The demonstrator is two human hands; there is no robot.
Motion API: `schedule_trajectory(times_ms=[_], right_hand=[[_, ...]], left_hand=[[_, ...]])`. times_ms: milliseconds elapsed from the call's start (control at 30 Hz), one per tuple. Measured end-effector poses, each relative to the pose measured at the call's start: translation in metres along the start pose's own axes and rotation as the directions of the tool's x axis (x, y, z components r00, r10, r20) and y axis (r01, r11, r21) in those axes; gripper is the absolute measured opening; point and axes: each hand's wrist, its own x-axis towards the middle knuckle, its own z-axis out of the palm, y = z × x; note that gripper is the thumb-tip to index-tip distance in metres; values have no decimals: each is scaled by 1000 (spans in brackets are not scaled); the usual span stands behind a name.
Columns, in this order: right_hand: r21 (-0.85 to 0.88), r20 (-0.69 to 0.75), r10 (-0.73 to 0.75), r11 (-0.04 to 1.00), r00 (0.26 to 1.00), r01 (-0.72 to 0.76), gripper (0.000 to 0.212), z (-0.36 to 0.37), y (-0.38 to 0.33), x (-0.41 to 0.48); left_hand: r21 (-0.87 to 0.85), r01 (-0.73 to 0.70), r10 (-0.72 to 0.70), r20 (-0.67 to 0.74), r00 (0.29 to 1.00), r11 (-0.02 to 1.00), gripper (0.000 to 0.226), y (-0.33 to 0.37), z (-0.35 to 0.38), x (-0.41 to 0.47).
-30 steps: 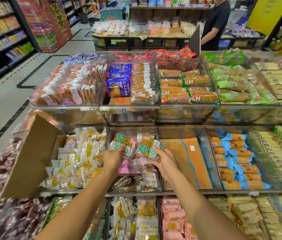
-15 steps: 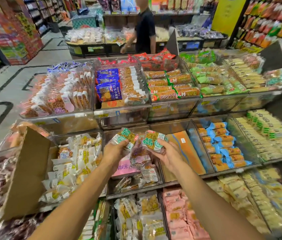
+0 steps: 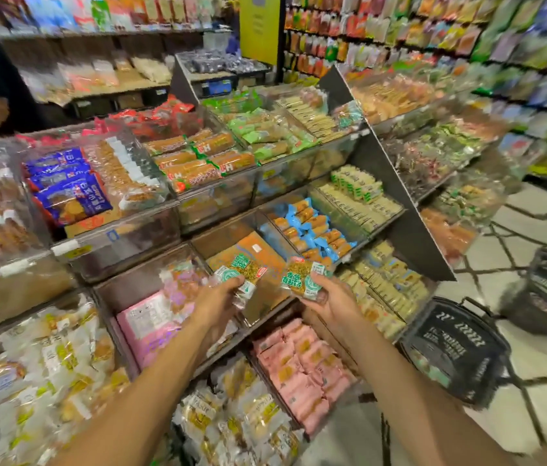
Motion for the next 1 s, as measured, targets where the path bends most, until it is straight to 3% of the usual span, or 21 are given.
schedule_trajectory(times_ms=[167, 233, 267, 367, 467, 600, 1000], right_hand=[[97, -208, -78, 990, 975, 100, 61, -70, -24, -27], [125, -243, -101, 983, 965, 135, 68, -98, -36, -36], [138, -249, -106, 980, 963, 143, 65, -113, -41, -39], [146, -274, -143, 971, 951, 188, 48, -156, -56, -52], [176, -313, -173, 956, 934, 236, 35, -201, -73, -64], [196, -362, -170, 947, 916, 254, 36, -260, -93, -75], [166, -453, -179, 946, 873, 280, 29, -417, -123, -97]], left_hand=[[64, 96, -105, 167, 980, 993, 41, -23, 73, -13], [92, 104, -123, 234, 964, 990, 32, -32, 105, -19], [106, 99, -123, 255, 959, 989, 24, -36, 121, -23], [165, 83, -132, 311, 941, 983, 35, -52, 168, -30], [236, 71, -147, 319, 936, 969, 31, -71, 211, -36], [269, 98, -195, 362, 911, 958, 16, -102, 267, -47], [348, 158, -321, 483, 815, 924, 14, -195, 406, -66]])
